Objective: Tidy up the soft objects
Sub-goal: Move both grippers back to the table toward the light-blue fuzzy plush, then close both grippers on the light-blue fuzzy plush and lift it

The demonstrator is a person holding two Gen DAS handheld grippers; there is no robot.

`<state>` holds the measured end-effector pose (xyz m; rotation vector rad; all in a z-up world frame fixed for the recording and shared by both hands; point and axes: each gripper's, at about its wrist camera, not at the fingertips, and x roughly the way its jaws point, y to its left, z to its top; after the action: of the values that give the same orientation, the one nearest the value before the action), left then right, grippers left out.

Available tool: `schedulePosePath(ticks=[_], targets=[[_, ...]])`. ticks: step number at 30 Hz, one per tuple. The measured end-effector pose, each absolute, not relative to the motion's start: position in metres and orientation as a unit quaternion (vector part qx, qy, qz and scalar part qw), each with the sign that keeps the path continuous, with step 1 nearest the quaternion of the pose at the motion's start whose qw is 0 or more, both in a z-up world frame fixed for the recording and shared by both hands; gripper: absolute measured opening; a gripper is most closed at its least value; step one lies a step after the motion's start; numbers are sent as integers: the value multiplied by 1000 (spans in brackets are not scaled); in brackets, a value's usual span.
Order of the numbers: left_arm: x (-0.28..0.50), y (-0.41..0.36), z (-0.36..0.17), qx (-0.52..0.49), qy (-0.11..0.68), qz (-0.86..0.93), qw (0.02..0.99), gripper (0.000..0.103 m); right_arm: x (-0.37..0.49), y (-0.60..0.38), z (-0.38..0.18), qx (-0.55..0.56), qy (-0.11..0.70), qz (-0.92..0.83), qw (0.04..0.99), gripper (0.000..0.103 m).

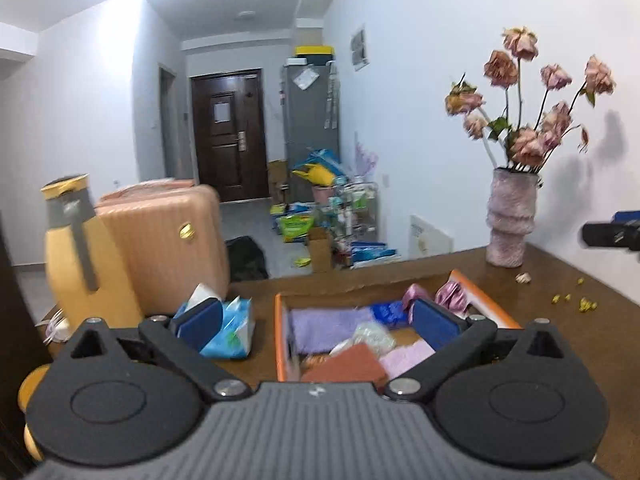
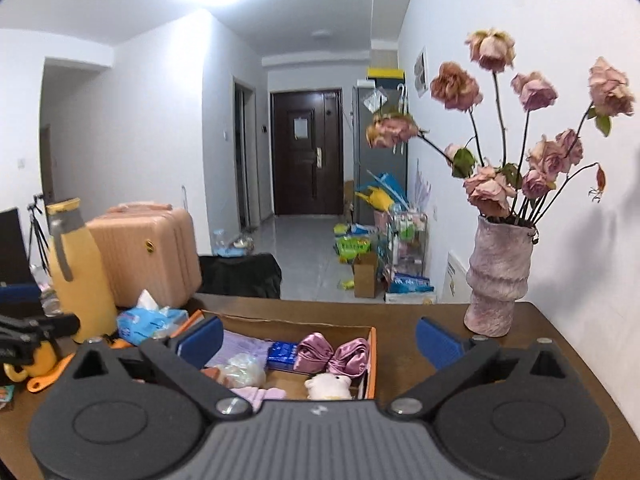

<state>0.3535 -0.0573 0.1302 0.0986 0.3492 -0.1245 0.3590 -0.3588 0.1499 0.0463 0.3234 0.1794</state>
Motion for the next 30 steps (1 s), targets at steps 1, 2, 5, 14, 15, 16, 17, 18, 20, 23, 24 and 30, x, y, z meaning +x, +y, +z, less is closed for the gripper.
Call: schedulePosePath(ticks=[1,2,5,14,15,16,17,18,20,23,24,30], targets=[[343,-57,122,54,176,-53,982,103,349,-361,141,31,161,95,982,103],[334,-56,115,58,177,-48,981,103,337,-363,132,38,167,97,980,103],[292,-52,86,35,190,-80,978,103,290,-370,98,47,164,113,979,103],[208,-70,11,17,256,-155,954,103,208,-391,0,90,215,93,968,103],[211,-73,11,17,259,-163,952,103,209,-390,-5,90,221,95,966,102],[217,-77,11,10,265,-169,949,103,212,-390,-9,89,227,95,965,101],[223,-81,11,2,272,-174,946,103,216,-391,-11,91,232,93,964,100],[228,-85,11,-3,278,-180,944,103,218,-392,-14,94,233,89,964,99],[237,-93,9,-9,282,-190,940,103,224,-397,-18,107,233,83,963,99],[256,-113,3,-12,296,-197,935,103,236,-405,-24,123,241,74,960,94],[263,-120,1,-17,300,-194,934,103,242,-407,-26,129,248,73,957,91],[308,-154,-20,-80,348,-201,912,91,276,-418,-45,177,278,69,942,72]])
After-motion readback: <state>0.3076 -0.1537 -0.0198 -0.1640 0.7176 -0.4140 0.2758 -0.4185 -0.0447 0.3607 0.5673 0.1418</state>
